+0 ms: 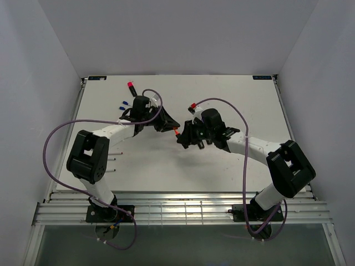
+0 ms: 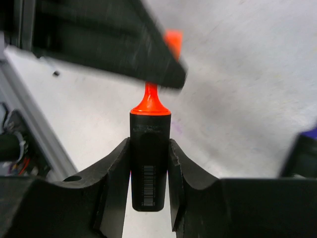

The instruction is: Open the pen caps

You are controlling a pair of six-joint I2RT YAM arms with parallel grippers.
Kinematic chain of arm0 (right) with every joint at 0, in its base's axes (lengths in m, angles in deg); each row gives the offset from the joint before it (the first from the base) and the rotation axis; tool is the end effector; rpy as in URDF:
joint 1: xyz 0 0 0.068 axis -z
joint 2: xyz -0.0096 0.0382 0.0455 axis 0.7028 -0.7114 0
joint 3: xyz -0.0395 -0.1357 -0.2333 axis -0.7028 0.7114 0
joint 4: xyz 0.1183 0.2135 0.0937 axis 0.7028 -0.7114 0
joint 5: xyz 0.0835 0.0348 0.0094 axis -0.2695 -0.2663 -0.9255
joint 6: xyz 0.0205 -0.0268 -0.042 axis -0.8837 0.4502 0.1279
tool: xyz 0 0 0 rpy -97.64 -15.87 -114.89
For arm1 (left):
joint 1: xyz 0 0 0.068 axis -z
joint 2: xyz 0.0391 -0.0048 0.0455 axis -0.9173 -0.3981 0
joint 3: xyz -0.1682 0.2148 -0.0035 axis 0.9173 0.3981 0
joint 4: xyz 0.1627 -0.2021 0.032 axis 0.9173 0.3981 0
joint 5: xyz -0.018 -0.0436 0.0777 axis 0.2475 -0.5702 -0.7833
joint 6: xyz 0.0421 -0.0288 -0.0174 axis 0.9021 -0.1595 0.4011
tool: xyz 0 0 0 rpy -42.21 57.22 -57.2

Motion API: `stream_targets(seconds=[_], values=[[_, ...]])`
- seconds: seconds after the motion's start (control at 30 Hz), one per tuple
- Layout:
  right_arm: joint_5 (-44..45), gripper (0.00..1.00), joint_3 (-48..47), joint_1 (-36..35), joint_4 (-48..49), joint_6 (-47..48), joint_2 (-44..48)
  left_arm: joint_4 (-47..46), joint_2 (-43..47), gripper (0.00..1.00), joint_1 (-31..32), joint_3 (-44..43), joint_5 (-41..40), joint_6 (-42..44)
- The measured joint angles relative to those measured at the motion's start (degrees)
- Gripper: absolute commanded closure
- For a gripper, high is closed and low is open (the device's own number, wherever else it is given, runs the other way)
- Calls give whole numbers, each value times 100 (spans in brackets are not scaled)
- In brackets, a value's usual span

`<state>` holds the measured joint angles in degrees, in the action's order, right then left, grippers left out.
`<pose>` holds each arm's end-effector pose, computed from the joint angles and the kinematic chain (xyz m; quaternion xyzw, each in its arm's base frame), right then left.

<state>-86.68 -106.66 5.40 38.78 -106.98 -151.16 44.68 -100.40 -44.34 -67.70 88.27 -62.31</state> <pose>0.2600 0.2253 0.2293 -0.1995 0.8278 0.3651 0.3763 0.3353 -0.1607 0.2015 -0.1005 0.8579 -0.4855 0.1348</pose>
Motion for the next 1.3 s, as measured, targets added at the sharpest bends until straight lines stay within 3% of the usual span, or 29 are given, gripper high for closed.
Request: stream_targets(seconds=[0.2, 0.33, 0.57, 0.77, 1.3], values=[[-1399, 92, 448, 61, 120, -332, -31, -398, 225, 100, -289, 11, -470, 50], [-1703, 92, 601, 94, 199, -439, -33, -625, 317, 100, -323, 9, -619, 39], [-262, 92, 96, 50, -933, 92, -33, -310, -195, 100, -249, -485, -619, 111], [752, 92, -46, 48, -1255, 319, -151, 328, -1069, 100, 39, -1412, -837, 363], [1878, 91, -50, 37, -1279, 503, -883, 896, -2505, 96, 372, -2492, -1051, 446]])
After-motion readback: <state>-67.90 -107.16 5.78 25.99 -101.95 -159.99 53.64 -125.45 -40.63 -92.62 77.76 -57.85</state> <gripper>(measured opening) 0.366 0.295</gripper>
